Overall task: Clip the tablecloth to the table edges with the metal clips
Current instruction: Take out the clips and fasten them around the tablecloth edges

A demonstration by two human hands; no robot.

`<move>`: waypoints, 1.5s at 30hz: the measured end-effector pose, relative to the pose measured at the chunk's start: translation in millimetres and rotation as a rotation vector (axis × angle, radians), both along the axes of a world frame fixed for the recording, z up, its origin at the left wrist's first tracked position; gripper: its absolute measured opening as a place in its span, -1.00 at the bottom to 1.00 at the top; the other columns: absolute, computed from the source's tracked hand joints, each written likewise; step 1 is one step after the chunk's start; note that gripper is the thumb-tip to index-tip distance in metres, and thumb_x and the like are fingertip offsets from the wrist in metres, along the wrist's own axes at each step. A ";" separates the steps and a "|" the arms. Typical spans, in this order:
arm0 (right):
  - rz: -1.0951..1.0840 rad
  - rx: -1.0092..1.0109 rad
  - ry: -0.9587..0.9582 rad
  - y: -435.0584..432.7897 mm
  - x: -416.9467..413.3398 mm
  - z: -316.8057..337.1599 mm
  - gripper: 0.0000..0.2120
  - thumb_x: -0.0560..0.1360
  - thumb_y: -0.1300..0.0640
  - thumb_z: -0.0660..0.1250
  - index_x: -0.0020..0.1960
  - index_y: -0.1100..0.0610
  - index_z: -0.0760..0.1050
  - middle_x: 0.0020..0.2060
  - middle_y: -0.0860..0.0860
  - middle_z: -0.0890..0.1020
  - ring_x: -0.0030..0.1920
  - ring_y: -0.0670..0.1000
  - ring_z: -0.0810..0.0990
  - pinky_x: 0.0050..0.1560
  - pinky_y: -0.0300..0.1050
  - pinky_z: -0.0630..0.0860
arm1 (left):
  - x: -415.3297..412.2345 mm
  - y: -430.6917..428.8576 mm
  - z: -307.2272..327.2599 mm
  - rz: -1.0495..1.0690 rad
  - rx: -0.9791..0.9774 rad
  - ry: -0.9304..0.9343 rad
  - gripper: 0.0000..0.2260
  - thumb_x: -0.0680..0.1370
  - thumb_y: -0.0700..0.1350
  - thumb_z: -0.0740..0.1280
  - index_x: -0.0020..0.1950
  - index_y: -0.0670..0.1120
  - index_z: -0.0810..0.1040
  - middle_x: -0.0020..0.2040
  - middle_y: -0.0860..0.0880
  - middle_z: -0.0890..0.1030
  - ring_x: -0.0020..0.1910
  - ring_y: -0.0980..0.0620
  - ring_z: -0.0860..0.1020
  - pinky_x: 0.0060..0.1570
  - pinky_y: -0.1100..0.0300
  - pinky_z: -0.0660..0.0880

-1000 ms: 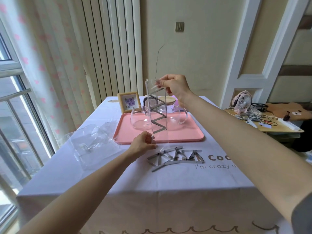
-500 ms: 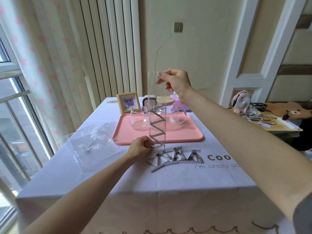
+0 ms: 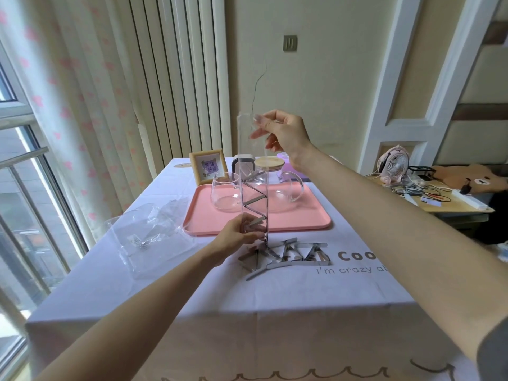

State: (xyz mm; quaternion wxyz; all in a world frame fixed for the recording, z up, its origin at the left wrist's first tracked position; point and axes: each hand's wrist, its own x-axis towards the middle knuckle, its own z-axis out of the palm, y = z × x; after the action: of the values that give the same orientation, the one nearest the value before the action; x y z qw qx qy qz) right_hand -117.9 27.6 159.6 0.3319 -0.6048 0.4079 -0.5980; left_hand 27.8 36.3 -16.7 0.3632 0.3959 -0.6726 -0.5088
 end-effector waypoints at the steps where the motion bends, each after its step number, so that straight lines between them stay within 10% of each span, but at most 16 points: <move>1: 0.018 0.013 0.035 0.8 -0.7 -2.1 -0.85 0.47 0.07 0.40 -0.17 0.12 0.50 -0.34 0.04 0.67 -0.59 -0.08 0.36 -0.53 -0.27 0.29 | -1.2 -0.1 -0.2 0.011 -0.017 0.011 -0.83 0.50 -0.37 0.31 -0.02 -0.12 0.47 -0.07 -0.05 0.62 -0.09 0.01 0.59 -0.10 0.23 0.50; 22: 0.114 0.141 0.343 18.3 -5.1 -31.1 -0.91 0.47 0.24 0.39 -0.14 0.25 0.50 -0.35 0.09 0.62 -0.63 -0.22 0.43 -0.61 -0.38 0.27 | -11.3 -0.8 6.1 0.088 -0.017 0.106 -0.73 0.50 -0.27 0.35 0.11 -0.42 0.45 -0.06 -0.27 0.63 -0.20 -0.09 0.63 -0.04 0.04 0.58; 45: -0.002 0.218 0.213 -0.6 -24.2 -50.7 -0.90 0.53 0.25 0.32 0.00 0.28 0.46 -0.12 0.28 0.61 -0.59 -0.01 0.57 -0.58 -0.26 0.48 | -38.9 -0.7 20.3 0.382 -0.096 0.230 -0.88 0.54 -0.21 0.31 -0.06 -0.10 0.36 -0.15 -0.10 0.57 -0.26 0.03 0.55 -0.22 0.19 0.47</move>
State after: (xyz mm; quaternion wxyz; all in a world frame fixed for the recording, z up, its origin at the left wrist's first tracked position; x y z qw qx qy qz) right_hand -142.2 26.9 108.8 0.3498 -0.6249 0.5038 -0.4830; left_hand -11.1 35.6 3.6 0.5454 0.4378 -0.5631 -0.4402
